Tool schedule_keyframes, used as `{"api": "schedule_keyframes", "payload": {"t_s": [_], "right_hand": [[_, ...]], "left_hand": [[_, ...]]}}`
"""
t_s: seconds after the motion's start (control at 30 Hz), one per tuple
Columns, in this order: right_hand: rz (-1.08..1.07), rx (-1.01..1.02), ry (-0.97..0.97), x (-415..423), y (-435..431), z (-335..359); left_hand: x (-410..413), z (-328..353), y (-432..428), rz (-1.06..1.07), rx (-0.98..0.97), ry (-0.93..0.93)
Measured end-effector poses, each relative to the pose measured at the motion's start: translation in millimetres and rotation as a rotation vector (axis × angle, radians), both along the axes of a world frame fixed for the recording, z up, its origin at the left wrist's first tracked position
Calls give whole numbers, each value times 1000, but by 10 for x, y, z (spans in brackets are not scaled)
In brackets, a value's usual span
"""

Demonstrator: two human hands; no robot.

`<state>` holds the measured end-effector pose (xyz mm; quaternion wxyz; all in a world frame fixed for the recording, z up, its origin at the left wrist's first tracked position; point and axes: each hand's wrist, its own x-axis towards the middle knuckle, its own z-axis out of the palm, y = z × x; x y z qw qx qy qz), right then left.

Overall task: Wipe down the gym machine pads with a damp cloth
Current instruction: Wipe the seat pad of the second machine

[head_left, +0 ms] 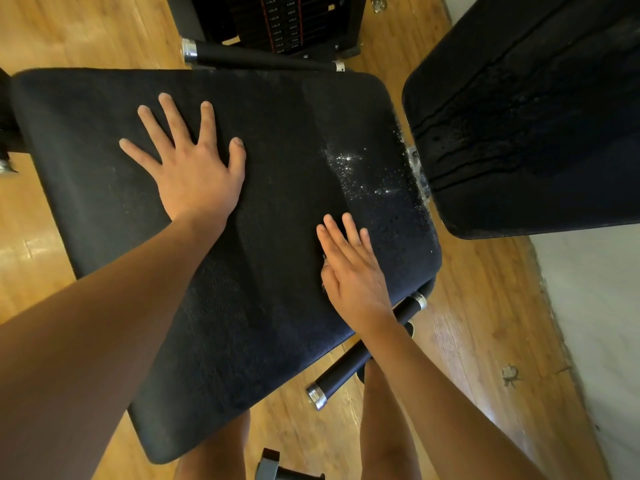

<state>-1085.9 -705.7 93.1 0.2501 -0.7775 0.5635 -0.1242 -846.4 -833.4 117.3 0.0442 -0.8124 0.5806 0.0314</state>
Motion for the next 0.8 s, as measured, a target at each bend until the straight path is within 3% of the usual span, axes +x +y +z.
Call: {"api": "schedule_keyframes", "payload": {"t_s": [0.53,0.8], "right_hand": [[-23,-45,-29,-214,402,-81],[18,-140,-172,-246,393,-71]], "left_hand": [[15,-21,4,4,-16,4],[-8,1,21,10,-8,16]]}}
